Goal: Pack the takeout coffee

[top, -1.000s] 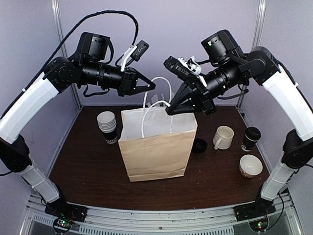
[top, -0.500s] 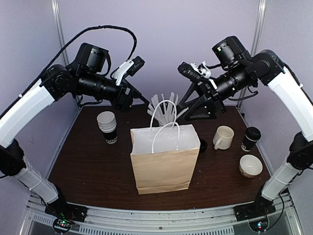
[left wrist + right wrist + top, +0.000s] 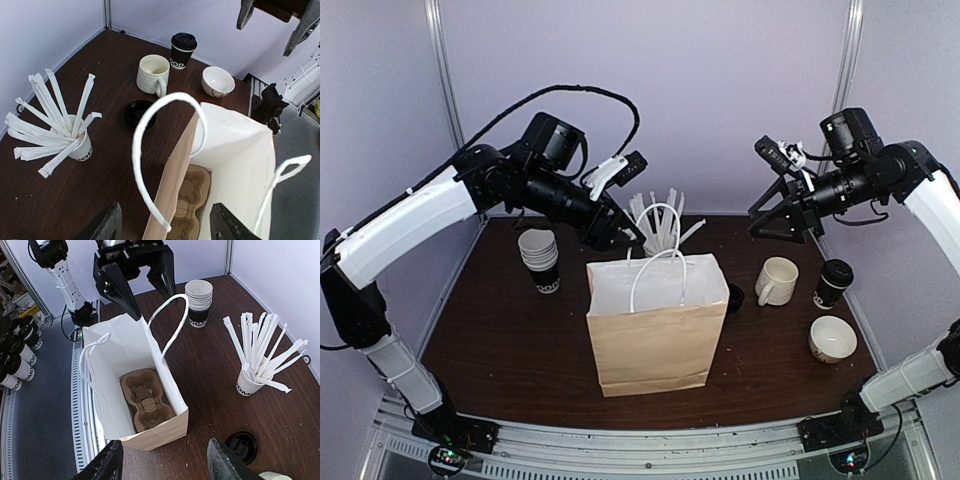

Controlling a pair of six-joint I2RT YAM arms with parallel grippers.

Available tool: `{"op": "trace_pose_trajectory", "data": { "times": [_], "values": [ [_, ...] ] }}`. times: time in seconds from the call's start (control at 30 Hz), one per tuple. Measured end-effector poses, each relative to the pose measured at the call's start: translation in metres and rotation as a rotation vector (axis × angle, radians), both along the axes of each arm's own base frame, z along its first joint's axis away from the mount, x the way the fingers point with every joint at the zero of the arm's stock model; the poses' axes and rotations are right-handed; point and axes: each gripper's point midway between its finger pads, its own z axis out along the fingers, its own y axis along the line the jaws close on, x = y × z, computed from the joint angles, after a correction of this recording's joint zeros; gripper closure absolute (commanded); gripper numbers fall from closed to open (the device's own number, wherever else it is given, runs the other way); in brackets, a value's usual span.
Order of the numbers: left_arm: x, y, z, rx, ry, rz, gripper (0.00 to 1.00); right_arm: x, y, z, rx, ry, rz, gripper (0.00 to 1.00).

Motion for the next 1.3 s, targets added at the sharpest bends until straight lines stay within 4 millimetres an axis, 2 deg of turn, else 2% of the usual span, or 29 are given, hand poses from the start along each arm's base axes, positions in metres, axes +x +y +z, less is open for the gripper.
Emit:
{"op": "trace_pose_trajectory", "data": {
  "times": [0.1,0.13,0.23,0.27,0.47,0.77,0.9,1.07,1.3],
  "values": [
    [0.013,-0.013,-0.019,0.037,0.022,0.004,0.54,0.004,-0.003,-0.003,0.01,0.007,-0.019,0.4],
    [0.016,-0.016,-0.022,0.043,0.025,0.008,0.62,0.005,-0.005,-0.002,0.017,0.006,-0.024,0.4],
    [0.026,-0.025,-0.026,0.051,0.011,0.007,0.98,0.004,-0.008,0.004,0.038,-0.006,-0.036,0.41],
    [0.028,-0.027,-0.025,0.049,0.007,0.01,1.0,0.004,-0.008,0.005,0.044,-0.011,-0.037,0.41],
    [0.032,-0.025,0.0,0.023,-0.086,0.002,1.0,0.003,-0.007,0.011,0.066,-0.029,-0.026,0.41],
    [0.02,-0.012,0.034,-0.037,-0.163,-0.009,1.0,0.005,-0.005,0.006,0.072,-0.009,-0.023,0.41],
    [0.013,-0.01,0.021,-0.018,-0.142,-0.02,1.0,0.008,-0.004,0.004,0.074,0.005,-0.024,0.41],
    [-0.013,-0.011,-0.004,0.029,-0.109,-0.066,1.0,0.009,-0.003,0.003,0.075,0.013,-0.023,0.41],
    [-0.068,-0.011,-0.001,0.034,-0.177,-0.146,1.0,0.012,-0.001,-0.001,0.073,0.029,-0.019,0.41]
  ]
}}
